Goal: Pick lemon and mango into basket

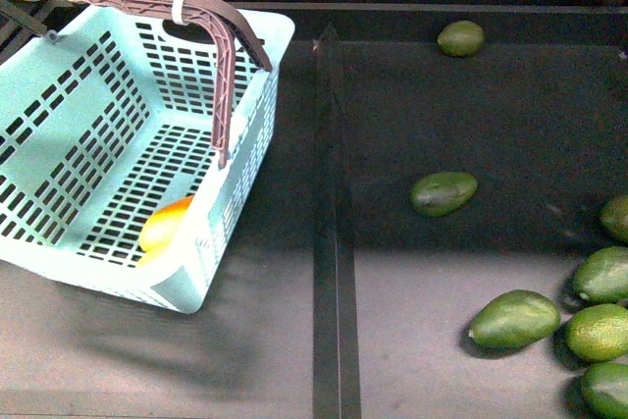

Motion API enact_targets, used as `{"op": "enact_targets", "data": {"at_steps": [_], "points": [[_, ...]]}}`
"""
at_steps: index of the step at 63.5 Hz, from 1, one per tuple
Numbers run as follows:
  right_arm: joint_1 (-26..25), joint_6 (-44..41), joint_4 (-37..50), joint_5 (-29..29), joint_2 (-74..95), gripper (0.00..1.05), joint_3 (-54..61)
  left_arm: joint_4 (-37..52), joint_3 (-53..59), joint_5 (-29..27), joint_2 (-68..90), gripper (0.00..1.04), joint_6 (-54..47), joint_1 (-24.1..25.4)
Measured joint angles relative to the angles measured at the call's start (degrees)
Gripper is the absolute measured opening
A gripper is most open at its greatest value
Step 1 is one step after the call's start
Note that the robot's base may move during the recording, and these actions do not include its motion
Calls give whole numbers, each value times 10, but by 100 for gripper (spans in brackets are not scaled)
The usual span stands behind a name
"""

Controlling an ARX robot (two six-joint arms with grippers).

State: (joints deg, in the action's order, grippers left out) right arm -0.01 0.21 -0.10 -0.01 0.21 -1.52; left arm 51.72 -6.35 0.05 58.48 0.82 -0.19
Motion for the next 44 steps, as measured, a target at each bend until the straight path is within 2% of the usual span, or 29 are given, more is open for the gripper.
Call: {"op": "enact_targets", "data": {"at_steps": [6,44], "points": [[0,0,0,0,0,96,0,6,28,-1,-19,4,0,0],[0,0,0,0,0,96,0,-248,55,-1,-312,4,-2,0]]}}
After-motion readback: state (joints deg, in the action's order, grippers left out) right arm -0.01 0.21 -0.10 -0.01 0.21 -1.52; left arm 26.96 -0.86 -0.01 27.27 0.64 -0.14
